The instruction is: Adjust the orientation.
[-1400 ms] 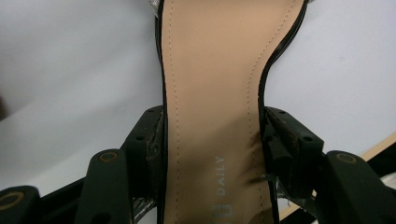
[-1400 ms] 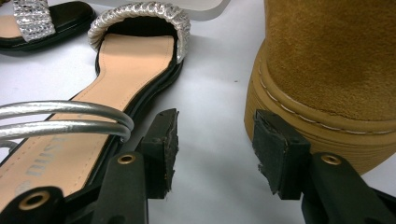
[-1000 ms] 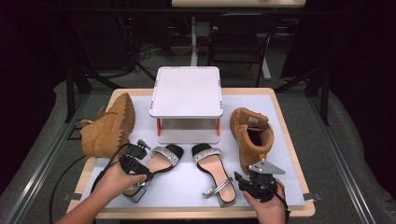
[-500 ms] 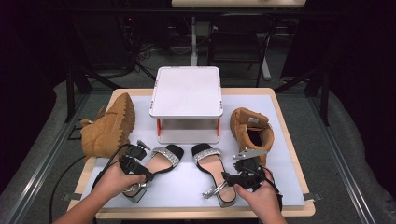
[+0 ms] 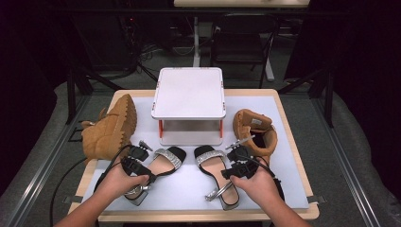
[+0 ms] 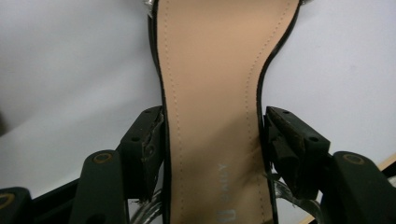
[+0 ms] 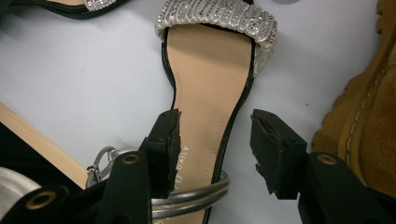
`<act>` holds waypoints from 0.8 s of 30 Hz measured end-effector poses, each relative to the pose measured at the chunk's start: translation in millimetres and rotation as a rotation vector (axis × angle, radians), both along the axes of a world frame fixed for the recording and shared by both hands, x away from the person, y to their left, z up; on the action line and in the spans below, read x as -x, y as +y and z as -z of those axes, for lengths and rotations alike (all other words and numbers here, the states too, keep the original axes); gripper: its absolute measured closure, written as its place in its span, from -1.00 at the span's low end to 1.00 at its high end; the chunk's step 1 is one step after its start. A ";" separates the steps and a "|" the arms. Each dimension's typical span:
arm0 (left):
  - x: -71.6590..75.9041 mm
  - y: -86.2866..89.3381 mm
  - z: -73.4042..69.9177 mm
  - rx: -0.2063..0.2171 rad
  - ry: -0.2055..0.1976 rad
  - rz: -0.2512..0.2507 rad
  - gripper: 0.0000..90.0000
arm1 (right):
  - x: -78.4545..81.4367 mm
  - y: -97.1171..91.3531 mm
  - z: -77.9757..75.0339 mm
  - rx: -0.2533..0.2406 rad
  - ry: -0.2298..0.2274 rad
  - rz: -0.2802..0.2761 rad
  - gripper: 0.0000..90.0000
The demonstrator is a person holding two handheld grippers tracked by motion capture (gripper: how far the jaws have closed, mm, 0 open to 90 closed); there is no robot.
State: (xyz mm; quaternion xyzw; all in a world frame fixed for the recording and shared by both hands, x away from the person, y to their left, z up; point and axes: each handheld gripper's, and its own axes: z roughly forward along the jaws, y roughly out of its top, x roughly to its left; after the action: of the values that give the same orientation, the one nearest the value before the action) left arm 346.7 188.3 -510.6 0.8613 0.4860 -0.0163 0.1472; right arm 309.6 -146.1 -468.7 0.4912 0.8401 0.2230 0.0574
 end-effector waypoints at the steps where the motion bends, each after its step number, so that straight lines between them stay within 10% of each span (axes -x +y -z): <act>1: -0.1 0.4 -0.6 0.004 -0.004 0.003 -0.13 | -2.4 2.4 -1.3 0.022 0.016 -0.007 0.06; 24: 0.3 -0.6 -1.3 0.000 -0.006 0.010 -0.09 | -17.0 38.2 18.6 0.203 0.142 0.008 -0.27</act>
State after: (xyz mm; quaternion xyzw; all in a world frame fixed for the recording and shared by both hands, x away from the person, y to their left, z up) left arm 346.4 187.7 -509.2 0.8637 0.4814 -0.0145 0.1484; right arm 326.6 -107.9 -487.2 0.5005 0.8584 0.1014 0.0481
